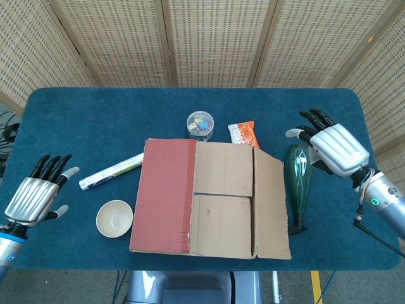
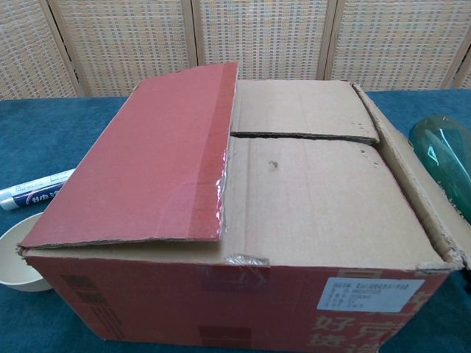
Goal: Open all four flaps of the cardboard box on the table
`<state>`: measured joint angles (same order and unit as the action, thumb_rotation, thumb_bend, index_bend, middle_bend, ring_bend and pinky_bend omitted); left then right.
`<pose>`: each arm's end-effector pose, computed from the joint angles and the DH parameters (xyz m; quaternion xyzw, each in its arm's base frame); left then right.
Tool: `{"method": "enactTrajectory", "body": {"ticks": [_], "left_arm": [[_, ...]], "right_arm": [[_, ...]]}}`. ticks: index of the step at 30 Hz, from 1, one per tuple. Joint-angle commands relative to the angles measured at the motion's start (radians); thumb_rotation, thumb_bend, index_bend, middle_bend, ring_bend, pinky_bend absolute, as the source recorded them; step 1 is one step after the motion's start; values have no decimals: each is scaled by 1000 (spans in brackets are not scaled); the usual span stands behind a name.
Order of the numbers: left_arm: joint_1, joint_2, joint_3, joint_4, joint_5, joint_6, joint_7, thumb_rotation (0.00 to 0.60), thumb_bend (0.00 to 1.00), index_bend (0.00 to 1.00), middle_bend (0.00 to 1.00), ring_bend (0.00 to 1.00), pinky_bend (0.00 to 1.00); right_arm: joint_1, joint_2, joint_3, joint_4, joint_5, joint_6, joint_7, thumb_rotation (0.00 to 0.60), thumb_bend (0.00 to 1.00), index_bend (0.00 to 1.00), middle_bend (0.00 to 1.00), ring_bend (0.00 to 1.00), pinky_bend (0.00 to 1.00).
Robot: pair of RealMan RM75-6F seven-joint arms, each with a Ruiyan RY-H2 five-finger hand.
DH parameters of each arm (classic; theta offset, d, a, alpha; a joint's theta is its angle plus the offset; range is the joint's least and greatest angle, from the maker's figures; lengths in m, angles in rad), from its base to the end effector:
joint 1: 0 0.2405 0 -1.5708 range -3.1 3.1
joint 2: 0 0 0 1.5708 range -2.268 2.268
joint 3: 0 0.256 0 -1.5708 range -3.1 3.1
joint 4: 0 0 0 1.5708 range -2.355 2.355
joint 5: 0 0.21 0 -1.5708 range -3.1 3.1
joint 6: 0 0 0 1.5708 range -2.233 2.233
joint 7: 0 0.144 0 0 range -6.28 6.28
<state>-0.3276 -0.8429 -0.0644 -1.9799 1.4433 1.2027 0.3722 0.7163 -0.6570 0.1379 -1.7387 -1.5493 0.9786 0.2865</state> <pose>-0.2204 0.2321 0.1743 -0.7395 -0.2878 -0.2948 0.5323 -0.1530 -0.3423 0.2434 0.7697 -0.2646 0.3863 0.4339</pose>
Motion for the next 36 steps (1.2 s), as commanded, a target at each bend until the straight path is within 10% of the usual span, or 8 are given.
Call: {"method": "enactTrajectory", "body": {"ticks": [1,16,29,36], "left_arm": [[-67,60,-22,-21,59,-74,-54,600,243,166,23,46,0],[-345,166,-126,-44,223,-319,-310,600,318,166,19,41,0],[-573,81,-155,17,251,-536,-518,593,332,174,19,42,0],[-682,-11,-158,76,246,-611,-621,347,333,204,26,42,0]], "right_arm": [[-34,0,6,-46,61,17,-70,600,1000,156,229,0,32],[-232,-134,-8,-176,272,262,-407,600,1000,71,147,0,32],[-345,-223,-25,-181,305,387,-490,600,1000,66,139,0,32],[-388,-255,-29,-169,300,428,-495,600,1000,66,139,0,32]]}}
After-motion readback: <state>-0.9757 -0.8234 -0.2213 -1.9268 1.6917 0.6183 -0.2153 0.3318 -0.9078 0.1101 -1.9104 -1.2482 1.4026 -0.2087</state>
